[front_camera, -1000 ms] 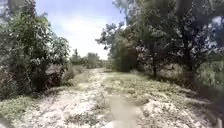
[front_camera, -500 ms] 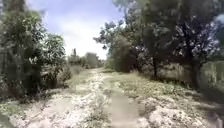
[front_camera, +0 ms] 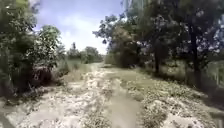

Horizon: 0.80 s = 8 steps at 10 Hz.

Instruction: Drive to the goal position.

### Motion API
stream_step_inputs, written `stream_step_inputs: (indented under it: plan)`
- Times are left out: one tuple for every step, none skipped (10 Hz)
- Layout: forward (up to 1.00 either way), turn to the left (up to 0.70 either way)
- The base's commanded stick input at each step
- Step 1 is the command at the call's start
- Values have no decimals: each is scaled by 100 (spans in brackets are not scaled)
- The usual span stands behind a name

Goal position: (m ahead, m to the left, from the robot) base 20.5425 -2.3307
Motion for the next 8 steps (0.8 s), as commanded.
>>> stream_step_inputs:
  plan:
    - [50,0]
    - [50,0]
    - [50,0]
    - [50,0]
    - [50,0]
    - [50,0]
    - [50,0]
    - [50,0]
